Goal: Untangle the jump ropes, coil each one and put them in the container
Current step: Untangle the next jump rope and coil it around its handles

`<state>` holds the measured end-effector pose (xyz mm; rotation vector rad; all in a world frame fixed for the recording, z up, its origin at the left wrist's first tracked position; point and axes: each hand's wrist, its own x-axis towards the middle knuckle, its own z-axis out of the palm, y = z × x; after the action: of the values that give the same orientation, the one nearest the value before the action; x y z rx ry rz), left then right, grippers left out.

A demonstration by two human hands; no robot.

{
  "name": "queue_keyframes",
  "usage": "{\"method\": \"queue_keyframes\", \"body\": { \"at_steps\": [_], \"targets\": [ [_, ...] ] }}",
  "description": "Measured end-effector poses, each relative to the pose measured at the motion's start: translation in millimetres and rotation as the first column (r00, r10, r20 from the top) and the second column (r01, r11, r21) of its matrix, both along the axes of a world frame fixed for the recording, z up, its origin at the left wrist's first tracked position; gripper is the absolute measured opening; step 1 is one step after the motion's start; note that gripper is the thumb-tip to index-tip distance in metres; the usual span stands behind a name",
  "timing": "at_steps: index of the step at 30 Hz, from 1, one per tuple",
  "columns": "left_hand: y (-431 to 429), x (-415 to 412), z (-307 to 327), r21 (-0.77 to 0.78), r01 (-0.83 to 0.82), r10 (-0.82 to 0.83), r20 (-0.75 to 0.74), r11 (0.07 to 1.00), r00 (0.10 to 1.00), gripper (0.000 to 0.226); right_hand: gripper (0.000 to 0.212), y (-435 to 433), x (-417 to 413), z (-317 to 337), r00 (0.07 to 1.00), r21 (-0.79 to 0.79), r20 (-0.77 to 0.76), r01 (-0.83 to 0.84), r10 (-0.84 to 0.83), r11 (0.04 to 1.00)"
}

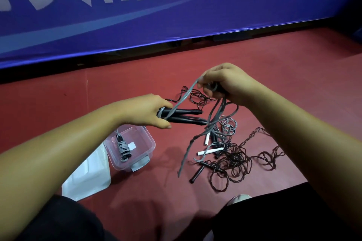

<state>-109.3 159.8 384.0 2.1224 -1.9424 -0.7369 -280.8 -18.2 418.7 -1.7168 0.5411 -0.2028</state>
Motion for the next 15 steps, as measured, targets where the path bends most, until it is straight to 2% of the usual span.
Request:
{"method": "queue_keyframes", "body": {
  "at_steps": [4, 6, 9, 11, 12, 13, 15],
  "targets": [
    [7, -6, 19, -0.053, 0.015, -0.028, -0.252, 0.998, 0.967, 0.011, 0.014, -8, 1, -7, 1.000, 0.021, 0.012, 0.018, -0.018, 1.000],
    [10, -4, 26, -0.087, -0.042, 0.002, -0.418, 0.995, 0.908, 0.016, 0.012, -10, 2, -8, 1.000, 0.024, 0.010, 0.002, -0.003, 1.000],
    [12, 1, 25, -0.124, -0.245, 0.089, -0.706, 0.961, 0.703, 0.036, 0.015, -8, 4, -11, 0.998, 0.055, -0.010, -0.064, 0.065, 0.996],
    [8, 4, 19, -0.099, -0.353, 0.087, -0.876, 0.930, 0.475, 0.066, 0.026, -4, 7, -14, 0.994, 0.079, -0.026, -0.100, 0.103, 0.992],
    [6, 5, 17, -0.087, -0.372, 0.063, -0.925, 0.924, 0.374, 0.073, 0.028, -2, 9, -16, 0.993, 0.099, -0.034, -0.114, 0.117, 0.989],
    [4, 6, 15, -0.093, -0.376, 0.034, -0.948, 0.922, 0.316, 0.072, 0.027, 0, 10, -17, 0.990, 0.117, -0.048, -0.124, 0.130, 0.985],
    [0, 6, 14, -0.103, -0.416, 0.033, -0.951, 0.904, 0.307, 0.053, 0.020, 4, 13, -21, 0.983, 0.126, -0.091, -0.148, 0.160, 0.981]
  ]
}}
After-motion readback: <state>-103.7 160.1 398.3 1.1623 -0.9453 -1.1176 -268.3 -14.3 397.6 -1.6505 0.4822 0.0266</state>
